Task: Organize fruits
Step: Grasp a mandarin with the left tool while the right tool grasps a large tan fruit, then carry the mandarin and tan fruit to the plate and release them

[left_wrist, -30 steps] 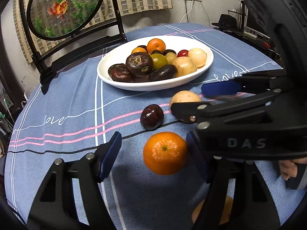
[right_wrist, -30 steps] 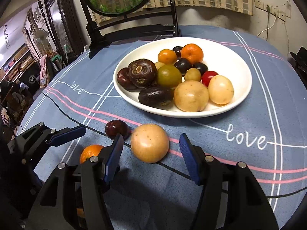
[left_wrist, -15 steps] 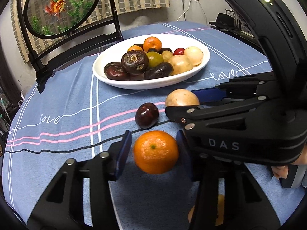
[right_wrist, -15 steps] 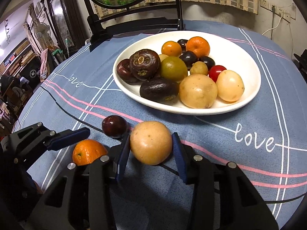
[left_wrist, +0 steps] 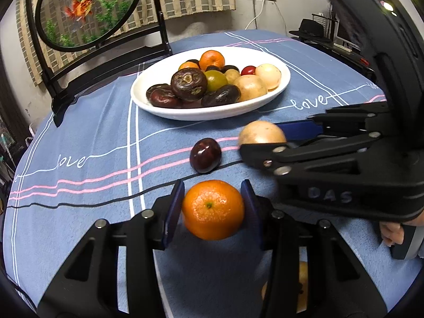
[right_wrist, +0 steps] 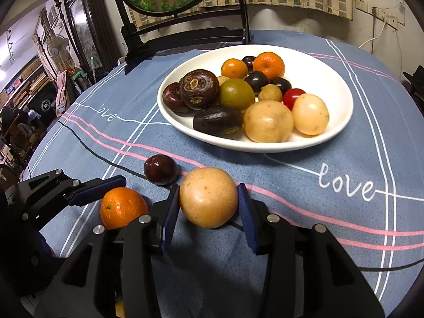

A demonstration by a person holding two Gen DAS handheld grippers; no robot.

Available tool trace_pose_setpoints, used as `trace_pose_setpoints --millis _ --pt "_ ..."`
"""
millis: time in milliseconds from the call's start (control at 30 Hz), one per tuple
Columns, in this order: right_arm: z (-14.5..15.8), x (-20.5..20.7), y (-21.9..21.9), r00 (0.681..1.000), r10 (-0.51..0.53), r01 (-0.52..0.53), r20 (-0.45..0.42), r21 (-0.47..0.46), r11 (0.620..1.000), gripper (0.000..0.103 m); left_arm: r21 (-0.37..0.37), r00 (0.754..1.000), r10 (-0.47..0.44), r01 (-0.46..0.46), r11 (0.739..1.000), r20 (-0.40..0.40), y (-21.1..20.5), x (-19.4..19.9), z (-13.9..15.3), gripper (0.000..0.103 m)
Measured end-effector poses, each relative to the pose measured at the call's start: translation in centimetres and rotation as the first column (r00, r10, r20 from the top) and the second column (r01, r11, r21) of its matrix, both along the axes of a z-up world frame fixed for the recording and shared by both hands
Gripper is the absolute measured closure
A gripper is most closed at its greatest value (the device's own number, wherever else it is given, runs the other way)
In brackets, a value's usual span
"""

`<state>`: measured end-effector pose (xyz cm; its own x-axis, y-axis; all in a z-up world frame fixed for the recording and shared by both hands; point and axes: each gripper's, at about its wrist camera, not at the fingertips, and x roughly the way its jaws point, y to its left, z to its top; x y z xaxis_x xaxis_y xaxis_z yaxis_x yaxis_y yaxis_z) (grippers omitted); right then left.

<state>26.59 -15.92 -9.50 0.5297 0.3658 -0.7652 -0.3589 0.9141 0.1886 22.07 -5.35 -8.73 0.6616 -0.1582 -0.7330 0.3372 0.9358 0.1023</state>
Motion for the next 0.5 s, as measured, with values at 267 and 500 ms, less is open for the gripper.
trace_pose_setpoints --millis 267,500 --pt "0.2 -3.2 -2.5 0.999 -0.032 0.032 0.010 0.020 0.999 0.059 -0.041 0.996 0.083 -0.084 0.996 -0.013 3.0 -1.1 0.2 0.058" --pt "0.9 -8.2 -4.1 0.999 -0.025 0.023 0.045 0.051 0.998 0.059 -0.080 0.988 0.144 -0.139 0.987 0.053 5.2 -4.3 1.8 0.058"
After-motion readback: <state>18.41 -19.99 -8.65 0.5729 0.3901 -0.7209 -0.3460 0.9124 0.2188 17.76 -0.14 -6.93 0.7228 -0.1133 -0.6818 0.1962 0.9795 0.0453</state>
